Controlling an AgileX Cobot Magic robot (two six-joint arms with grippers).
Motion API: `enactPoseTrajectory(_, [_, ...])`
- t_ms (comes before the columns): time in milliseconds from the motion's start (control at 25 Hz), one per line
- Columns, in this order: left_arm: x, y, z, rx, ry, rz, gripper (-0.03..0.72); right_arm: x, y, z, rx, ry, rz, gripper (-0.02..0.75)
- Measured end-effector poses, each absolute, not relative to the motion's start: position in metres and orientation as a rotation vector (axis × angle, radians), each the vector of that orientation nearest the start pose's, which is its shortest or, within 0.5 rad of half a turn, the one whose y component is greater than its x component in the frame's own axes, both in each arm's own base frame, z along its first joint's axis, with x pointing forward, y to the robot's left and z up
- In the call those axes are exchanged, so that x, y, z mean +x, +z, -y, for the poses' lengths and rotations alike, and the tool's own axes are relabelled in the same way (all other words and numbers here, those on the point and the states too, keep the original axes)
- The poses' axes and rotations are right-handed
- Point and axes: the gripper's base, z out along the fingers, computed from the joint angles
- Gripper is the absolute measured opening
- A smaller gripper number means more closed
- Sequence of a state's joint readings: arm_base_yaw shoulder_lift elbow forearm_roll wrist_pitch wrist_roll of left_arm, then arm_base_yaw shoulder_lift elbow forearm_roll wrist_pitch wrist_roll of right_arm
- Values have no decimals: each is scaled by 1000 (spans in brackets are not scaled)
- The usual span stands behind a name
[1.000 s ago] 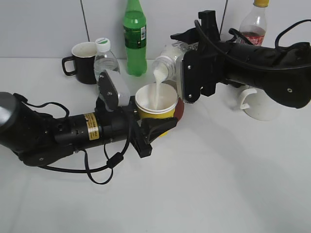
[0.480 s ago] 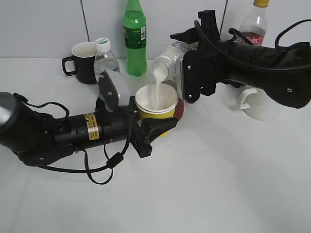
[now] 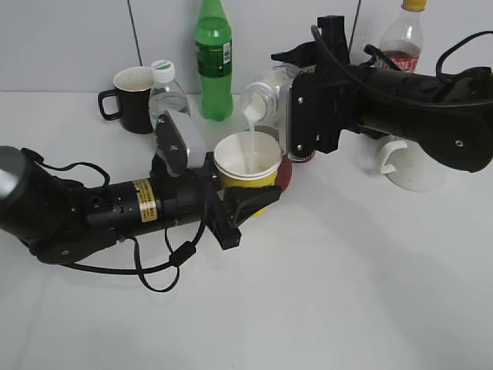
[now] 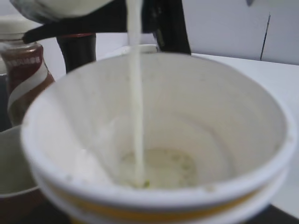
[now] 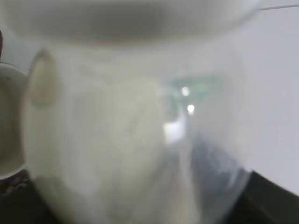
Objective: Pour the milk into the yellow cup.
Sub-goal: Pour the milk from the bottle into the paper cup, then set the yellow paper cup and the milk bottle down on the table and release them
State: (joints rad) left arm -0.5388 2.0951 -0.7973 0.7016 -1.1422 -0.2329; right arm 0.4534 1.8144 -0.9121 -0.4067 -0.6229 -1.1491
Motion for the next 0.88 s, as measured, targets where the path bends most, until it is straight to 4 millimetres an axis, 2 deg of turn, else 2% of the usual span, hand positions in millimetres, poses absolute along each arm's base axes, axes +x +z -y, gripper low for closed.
enactPoseTrajectory(240, [281, 109, 228, 952, -852, -1499, 377, 332, 200, -185, -1532, -439, -983, 450])
enactPoseTrajectory(400, [282, 112, 228, 928, -857, -1485, 377, 332, 200, -185, -1436, -323, -1103, 450])
enactPoseTrajectory(720, [292, 112, 216, 875, -823, -1503, 377, 337, 201, -179, -1001, 16, -1475, 450])
enactPoseTrajectory(880, [299, 108, 197, 822, -781, -1547, 377, 340, 201, -173, -779, 135, -1597, 450])
